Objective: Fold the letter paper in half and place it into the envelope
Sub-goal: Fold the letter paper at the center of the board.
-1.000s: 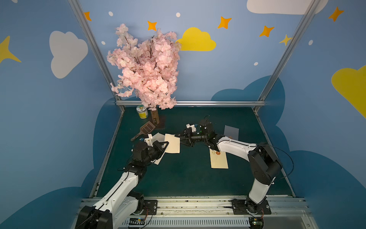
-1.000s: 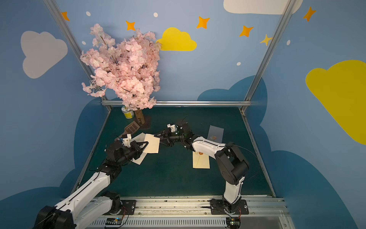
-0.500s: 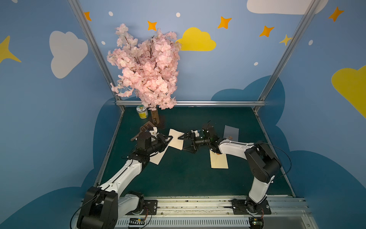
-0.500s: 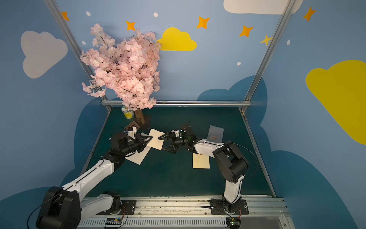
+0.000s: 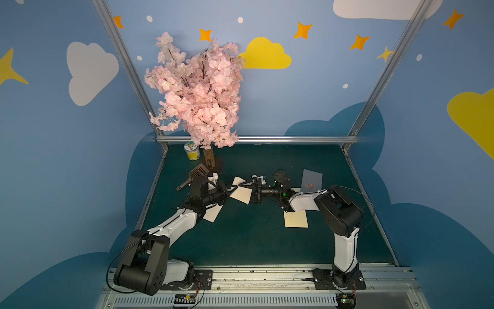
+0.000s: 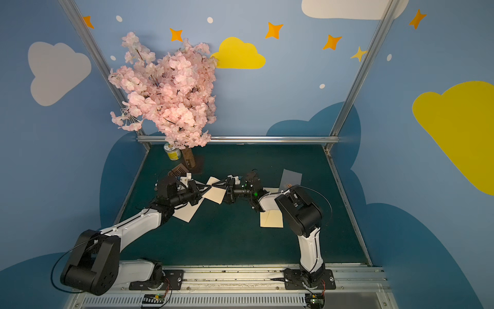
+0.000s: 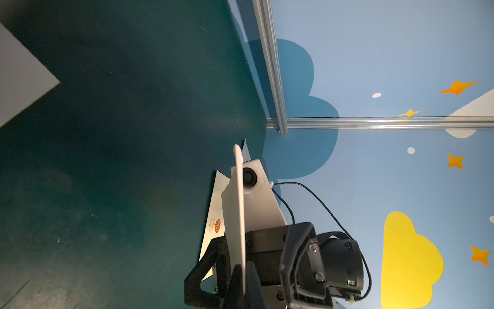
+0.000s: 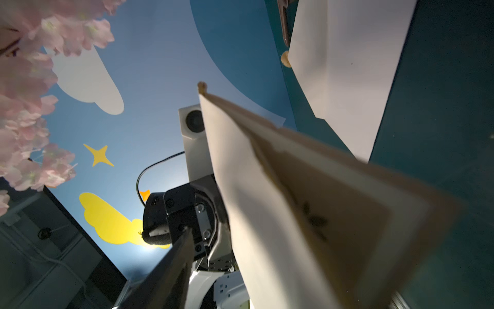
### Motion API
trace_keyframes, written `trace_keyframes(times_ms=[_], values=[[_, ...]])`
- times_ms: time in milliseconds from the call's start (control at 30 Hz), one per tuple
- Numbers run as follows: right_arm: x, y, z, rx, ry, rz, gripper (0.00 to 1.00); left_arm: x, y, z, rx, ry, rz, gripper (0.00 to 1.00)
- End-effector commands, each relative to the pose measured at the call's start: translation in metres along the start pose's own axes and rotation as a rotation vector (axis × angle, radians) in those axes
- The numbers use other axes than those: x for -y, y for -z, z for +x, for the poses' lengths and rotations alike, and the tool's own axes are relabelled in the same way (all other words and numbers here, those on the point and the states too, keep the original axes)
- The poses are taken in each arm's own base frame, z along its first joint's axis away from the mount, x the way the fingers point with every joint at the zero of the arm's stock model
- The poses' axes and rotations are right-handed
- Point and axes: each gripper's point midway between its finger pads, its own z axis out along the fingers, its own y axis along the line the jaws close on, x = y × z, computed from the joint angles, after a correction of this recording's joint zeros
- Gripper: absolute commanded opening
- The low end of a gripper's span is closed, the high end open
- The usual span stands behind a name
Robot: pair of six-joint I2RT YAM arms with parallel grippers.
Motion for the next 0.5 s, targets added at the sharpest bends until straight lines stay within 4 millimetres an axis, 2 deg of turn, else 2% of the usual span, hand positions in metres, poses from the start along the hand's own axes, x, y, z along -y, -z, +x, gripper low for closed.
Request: trace_keyframes(times_ms=[0,167,467], values=[[-0.014,0.001,0.013,-0.023,0.068,-0.005,0.53,0.014,0.0,-0.002,-0.001,-0.055,0.044,0.03],[-0.016,0.004,0.016,-0.011,0.107,0.064,0.36,0.009,-0.003,-0.002,-0.005,-0.053,0.044,0.03],[-0.022,0.005,0.011,0.02,0.136,0.087,0.27,0.002,0.0,0.002,0.0,-0.044,0.037,0.03]])
